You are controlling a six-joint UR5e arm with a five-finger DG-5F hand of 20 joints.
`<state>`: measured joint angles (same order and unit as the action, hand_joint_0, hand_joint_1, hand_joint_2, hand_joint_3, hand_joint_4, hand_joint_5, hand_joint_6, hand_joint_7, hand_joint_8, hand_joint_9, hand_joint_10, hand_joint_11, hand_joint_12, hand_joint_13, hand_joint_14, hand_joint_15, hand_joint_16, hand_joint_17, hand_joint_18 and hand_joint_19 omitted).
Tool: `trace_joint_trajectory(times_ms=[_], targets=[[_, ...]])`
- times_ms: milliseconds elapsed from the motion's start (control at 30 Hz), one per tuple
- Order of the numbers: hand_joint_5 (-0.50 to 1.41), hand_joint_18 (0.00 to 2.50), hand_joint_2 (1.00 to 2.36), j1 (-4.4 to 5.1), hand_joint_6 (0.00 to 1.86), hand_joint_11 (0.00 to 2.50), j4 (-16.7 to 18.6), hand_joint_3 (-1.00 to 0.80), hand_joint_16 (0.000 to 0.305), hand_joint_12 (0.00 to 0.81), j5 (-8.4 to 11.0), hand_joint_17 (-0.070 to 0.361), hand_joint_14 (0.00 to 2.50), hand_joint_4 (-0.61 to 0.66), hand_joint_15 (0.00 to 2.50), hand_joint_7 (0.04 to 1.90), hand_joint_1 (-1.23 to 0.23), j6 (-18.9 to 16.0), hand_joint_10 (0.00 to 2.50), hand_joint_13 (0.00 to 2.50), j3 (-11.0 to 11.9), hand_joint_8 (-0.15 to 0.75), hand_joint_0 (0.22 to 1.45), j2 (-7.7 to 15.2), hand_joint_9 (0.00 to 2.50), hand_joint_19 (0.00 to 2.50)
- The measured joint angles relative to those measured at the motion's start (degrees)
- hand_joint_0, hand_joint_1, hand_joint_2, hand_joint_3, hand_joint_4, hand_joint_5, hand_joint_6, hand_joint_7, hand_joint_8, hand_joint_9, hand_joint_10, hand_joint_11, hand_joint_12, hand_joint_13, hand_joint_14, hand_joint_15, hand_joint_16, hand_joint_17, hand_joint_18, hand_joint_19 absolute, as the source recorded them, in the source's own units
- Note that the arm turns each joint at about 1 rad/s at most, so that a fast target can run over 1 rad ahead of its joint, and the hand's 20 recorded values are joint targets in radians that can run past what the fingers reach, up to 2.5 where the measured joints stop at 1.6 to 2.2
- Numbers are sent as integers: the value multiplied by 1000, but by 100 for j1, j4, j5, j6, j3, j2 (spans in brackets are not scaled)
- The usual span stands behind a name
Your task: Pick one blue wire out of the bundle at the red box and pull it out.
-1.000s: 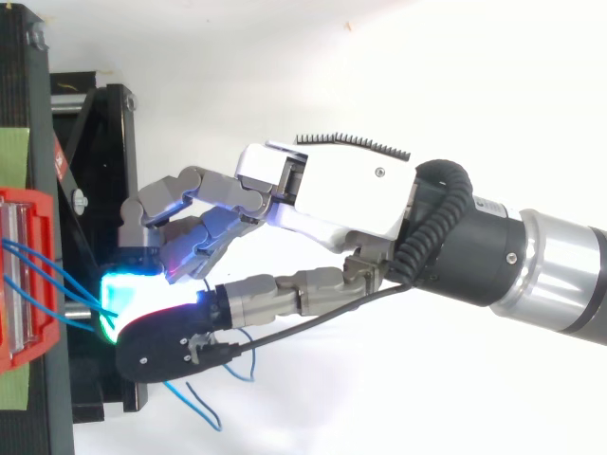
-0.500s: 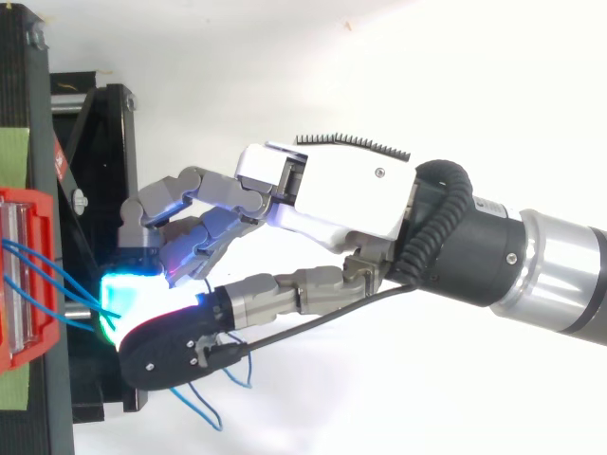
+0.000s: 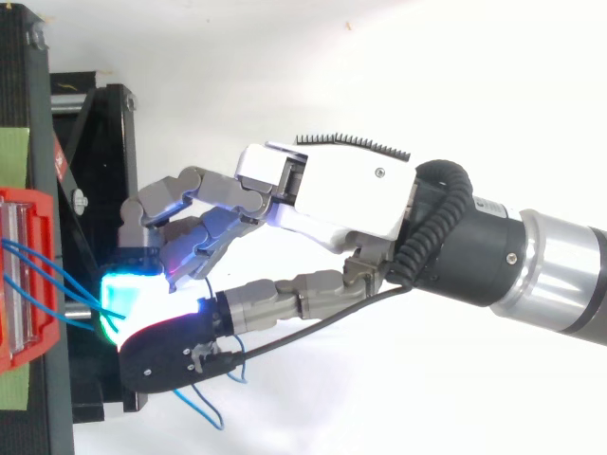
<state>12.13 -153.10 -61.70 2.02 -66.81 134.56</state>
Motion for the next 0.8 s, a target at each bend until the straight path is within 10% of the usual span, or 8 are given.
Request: trace_joint_trajectory(times_ms=[800], targets=[[-119,853,1007,0,919,583,-33,74,71,515,-3,161,7,-33,247,1233,-797,-2,13,673,0,427,602,0,924,390]])
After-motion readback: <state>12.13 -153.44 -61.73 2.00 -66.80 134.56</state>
